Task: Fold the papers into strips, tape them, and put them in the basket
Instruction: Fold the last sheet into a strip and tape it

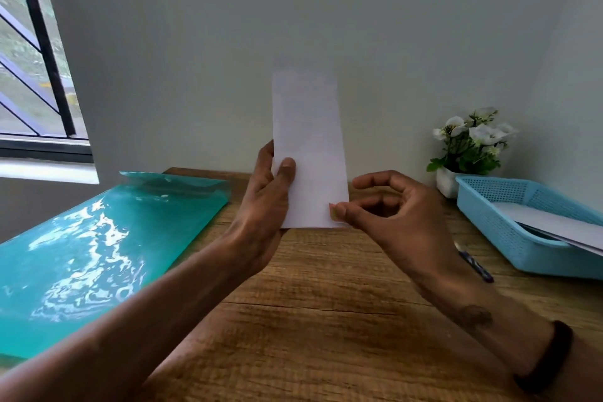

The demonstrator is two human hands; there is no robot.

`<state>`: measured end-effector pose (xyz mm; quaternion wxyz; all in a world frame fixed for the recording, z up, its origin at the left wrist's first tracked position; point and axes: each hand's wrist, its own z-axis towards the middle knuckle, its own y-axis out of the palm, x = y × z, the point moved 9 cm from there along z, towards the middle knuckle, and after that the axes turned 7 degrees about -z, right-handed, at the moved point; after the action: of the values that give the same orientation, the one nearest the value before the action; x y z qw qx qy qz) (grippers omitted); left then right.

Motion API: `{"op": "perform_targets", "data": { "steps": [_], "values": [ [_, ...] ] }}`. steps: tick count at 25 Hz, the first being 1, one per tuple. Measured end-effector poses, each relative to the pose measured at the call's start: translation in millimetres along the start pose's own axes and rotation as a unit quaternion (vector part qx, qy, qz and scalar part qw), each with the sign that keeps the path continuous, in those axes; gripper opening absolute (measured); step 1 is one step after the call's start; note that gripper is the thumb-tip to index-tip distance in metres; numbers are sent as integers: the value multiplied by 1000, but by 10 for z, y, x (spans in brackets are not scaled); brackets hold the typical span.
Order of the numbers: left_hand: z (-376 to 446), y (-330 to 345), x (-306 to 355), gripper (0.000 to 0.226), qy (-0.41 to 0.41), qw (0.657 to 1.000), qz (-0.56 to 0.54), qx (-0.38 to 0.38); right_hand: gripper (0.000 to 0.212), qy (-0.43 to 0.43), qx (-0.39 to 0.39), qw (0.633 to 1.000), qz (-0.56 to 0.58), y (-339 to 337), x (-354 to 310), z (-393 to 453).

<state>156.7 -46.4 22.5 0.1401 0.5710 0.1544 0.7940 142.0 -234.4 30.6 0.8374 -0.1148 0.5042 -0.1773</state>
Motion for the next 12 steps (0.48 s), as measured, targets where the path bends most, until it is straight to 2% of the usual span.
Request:
{"op": "perform_targets", "data": {
  "steps": [12],
  "values": [
    [39, -62, -45, 34, 11, 999, 23, 20, 48, -37, -5, 999, -28, 19, -14, 23]
  ]
}}
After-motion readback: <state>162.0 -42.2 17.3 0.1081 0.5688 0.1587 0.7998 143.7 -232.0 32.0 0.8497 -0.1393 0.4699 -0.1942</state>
